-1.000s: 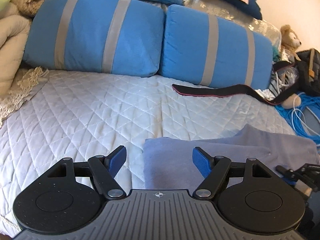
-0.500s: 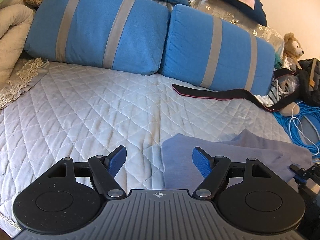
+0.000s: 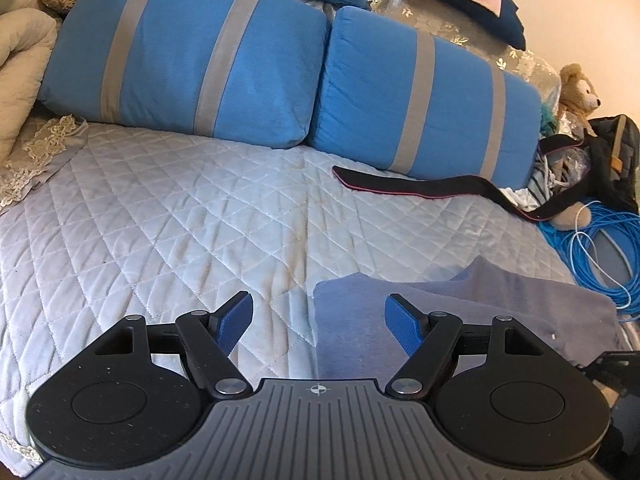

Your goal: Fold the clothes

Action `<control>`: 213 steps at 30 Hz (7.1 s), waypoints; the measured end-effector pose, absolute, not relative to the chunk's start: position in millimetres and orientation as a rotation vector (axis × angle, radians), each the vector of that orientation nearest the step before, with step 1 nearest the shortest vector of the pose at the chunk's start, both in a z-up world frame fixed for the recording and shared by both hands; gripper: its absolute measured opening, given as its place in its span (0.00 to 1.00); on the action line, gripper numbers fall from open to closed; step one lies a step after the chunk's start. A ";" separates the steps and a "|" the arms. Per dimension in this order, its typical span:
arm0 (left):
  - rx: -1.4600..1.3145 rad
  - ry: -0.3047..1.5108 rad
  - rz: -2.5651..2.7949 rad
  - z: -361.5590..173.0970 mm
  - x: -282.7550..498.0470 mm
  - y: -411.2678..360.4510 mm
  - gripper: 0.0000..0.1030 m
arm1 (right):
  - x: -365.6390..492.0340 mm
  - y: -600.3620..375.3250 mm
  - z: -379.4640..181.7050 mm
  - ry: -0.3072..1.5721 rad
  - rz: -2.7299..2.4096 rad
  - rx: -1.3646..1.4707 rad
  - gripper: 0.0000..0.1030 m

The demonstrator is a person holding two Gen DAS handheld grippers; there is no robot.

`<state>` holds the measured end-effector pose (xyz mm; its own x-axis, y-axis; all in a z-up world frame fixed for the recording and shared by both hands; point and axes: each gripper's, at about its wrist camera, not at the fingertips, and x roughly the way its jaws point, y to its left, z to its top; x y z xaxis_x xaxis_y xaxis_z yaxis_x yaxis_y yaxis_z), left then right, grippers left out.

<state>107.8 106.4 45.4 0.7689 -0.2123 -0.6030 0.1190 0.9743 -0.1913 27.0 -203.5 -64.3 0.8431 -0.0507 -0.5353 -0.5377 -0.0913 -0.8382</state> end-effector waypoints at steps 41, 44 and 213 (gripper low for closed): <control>-0.898 1.085 -0.741 -73.7 215.5 158.9 0.65 | -1.1 -209.6 -41.2 0.305 0.423 -1.577 0.49; -0.909 1.099 -0.739 -76.6 217.4 161.4 0.58 | -10.7 -202.8 -27.6 0.256 0.435 -1.520 0.51; -0.509 1.105 -0.544 93.2 173.0 32.5 0.60 | 105.2 -298.6 69.6 0.602 0.172 0.100 0.77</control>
